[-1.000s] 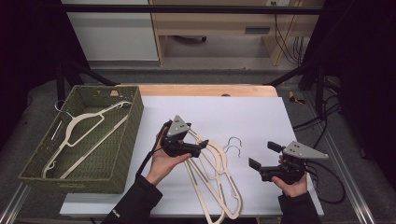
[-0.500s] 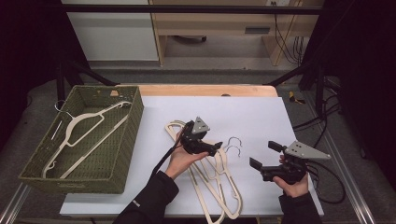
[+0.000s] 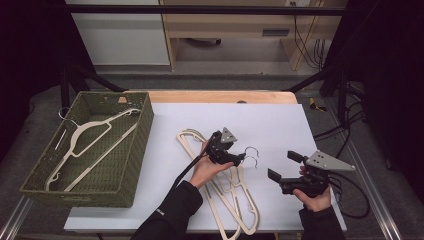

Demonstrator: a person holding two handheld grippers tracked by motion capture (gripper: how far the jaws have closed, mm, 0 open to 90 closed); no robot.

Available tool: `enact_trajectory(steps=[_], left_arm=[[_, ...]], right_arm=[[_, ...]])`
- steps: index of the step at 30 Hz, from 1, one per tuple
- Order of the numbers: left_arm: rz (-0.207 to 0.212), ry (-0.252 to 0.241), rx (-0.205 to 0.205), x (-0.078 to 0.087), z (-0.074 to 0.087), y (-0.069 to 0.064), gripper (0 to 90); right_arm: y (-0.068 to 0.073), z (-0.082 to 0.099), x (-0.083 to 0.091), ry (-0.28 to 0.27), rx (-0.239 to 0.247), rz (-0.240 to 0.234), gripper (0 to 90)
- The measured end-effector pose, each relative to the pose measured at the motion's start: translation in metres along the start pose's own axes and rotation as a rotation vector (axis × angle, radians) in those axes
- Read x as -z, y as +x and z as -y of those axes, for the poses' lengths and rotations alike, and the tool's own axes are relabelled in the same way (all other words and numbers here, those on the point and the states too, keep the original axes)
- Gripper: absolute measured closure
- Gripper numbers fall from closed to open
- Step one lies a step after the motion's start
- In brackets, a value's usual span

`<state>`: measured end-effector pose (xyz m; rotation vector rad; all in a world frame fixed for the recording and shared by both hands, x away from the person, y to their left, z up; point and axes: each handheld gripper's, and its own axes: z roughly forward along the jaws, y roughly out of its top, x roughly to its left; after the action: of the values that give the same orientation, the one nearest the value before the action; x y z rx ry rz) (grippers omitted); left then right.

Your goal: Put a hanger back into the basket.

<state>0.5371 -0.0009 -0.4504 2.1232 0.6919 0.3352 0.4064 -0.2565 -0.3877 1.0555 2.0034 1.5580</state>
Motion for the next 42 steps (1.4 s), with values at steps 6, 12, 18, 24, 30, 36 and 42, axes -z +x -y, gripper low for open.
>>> enact_trajectory(steps=[6,12,18,24,30,36,42], left_arm=[[0.010,0.041,0.002,-0.015,0.006,0.000,38.2],[0.006,0.088,-0.002,-0.025,0.009,0.002,49.4],[0.017,0.117,-0.004,-0.032,0.011,0.001,60.3],[0.011,0.126,-0.026,-0.033,0.010,0.000,68.7],[0.017,0.134,-0.064,-0.037,0.006,-0.001,73.4],[0.038,0.145,-0.073,-0.038,0.005,-0.004,85.2],[0.069,0.148,-0.020,-0.038,0.004,0.001,88.8]], right_arm=[[0.000,0.000,-0.001,0.003,0.001,0.000,3.3],[0.001,0.001,-0.002,0.007,0.002,-0.001,3.3],[0.001,0.000,-0.002,0.003,0.001,-0.006,3.4],[0.000,0.000,-0.002,0.004,0.002,-0.007,3.5],[0.001,0.001,-0.003,0.009,0.002,-0.007,3.6],[0.000,0.000,-0.002,0.008,0.003,-0.010,3.7],[0.001,0.001,-0.004,0.015,0.000,-0.012,3.8]])
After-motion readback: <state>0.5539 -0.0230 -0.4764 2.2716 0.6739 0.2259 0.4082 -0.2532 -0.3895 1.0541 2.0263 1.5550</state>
